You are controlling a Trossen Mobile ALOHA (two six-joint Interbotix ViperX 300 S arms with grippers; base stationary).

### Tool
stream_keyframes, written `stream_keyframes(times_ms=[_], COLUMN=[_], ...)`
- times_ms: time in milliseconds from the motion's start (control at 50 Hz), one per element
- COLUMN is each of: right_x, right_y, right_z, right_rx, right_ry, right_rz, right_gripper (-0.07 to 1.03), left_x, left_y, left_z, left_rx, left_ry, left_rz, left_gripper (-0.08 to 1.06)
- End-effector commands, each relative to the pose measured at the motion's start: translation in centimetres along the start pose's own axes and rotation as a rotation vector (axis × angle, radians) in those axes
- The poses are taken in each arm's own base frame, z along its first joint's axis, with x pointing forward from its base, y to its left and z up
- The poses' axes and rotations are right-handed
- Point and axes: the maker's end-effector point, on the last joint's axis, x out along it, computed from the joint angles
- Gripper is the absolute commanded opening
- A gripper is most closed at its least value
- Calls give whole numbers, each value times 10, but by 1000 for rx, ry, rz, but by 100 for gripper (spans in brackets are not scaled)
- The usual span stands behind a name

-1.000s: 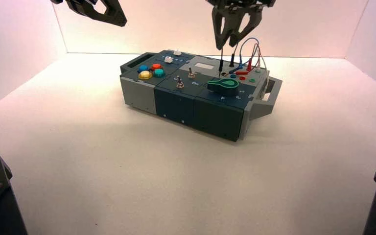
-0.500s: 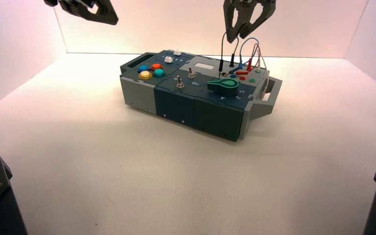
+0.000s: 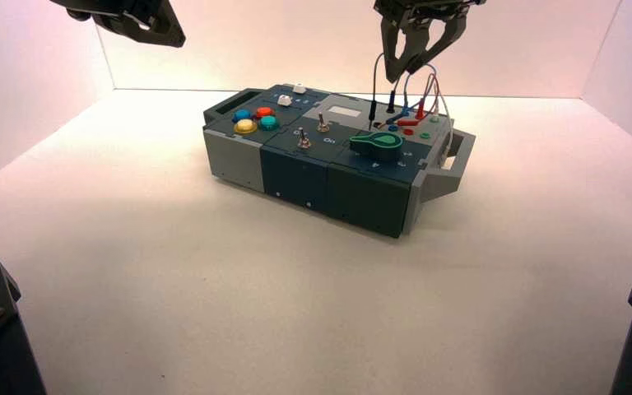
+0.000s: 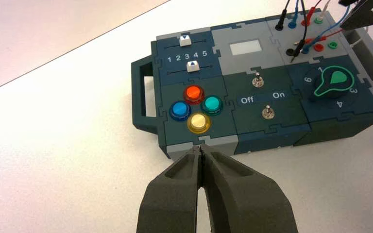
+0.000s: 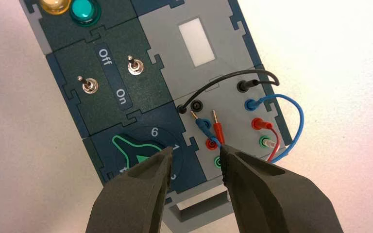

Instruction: Pull the black wire.

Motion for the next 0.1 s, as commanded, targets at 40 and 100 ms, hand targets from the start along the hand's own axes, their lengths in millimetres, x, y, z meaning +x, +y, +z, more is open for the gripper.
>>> stream_keyframes(times_ms=[40,100], right_x=[-18,-22], right_y=[-1,-1], right_z=[11,11], right_rx=[-2,-1], right_ry=[-62,-71], right_rz=[-9,-11], right_gripper=[52,52], left_x=[1,1], left_y=[4,4], left_z=[6,6], left_rx=[10,8], left_ry=[-14,-11], left_rz=[12,11], left_gripper=[-3,-3])
